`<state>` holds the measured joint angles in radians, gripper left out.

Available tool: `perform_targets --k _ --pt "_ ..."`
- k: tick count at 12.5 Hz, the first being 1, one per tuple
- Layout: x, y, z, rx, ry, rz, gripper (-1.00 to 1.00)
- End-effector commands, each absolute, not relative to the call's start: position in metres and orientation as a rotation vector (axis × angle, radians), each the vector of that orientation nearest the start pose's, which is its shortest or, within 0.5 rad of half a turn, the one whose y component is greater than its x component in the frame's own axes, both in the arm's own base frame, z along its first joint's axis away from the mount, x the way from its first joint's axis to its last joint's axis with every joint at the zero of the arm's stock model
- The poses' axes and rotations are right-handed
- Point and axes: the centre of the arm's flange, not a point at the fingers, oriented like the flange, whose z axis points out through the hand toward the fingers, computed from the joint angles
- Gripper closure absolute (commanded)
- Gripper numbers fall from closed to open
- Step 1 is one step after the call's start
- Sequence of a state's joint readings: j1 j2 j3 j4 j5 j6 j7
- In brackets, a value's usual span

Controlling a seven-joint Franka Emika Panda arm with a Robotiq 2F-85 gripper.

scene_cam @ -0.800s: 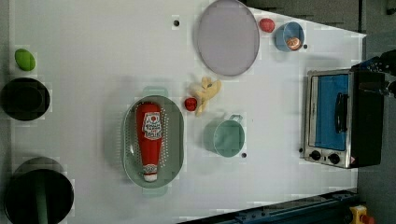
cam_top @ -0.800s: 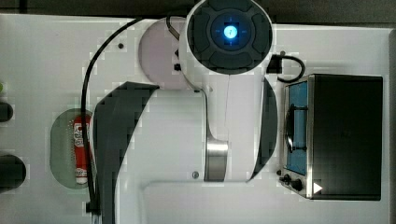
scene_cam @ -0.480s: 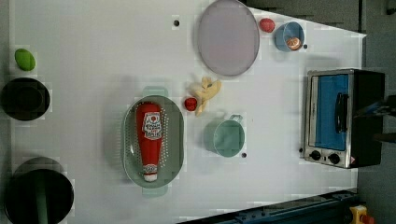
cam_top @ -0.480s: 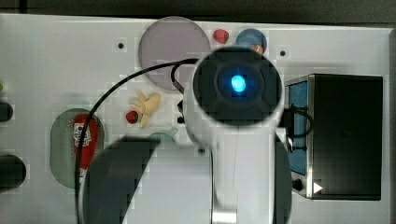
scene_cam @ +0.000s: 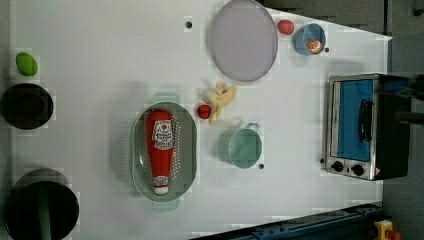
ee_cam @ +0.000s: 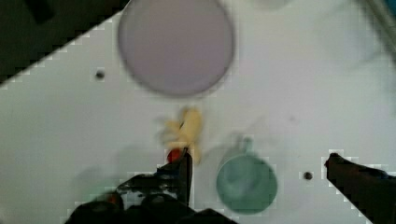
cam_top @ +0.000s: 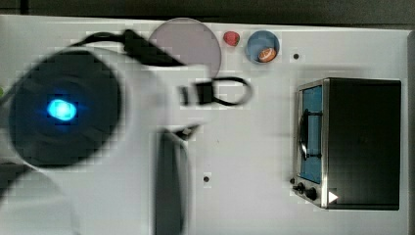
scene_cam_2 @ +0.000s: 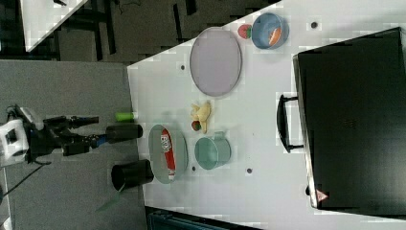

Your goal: Pick ketchup from strainer and place it on the table

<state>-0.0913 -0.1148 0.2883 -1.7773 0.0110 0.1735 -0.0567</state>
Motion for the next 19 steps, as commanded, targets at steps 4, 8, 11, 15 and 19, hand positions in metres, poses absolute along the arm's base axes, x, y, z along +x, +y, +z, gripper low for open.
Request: perform_targets --k 4,8,11,15,19 --pt "0.480 0.306 0.500 -3.130 0.273 0.107 -1.00" --pt "0.452 0.369 0.430 -3.112 0.115 0.170 -1.00" --pt "0.442 0.385 0.369 -3.124 0.091 0.116 -1.00" --pt "0.437 0.395 0.291 -3.106 0.037 0.055 -1.00" --pt "0.441 0.398 0.230 -3.085 -0.006 0.062 -1.00"
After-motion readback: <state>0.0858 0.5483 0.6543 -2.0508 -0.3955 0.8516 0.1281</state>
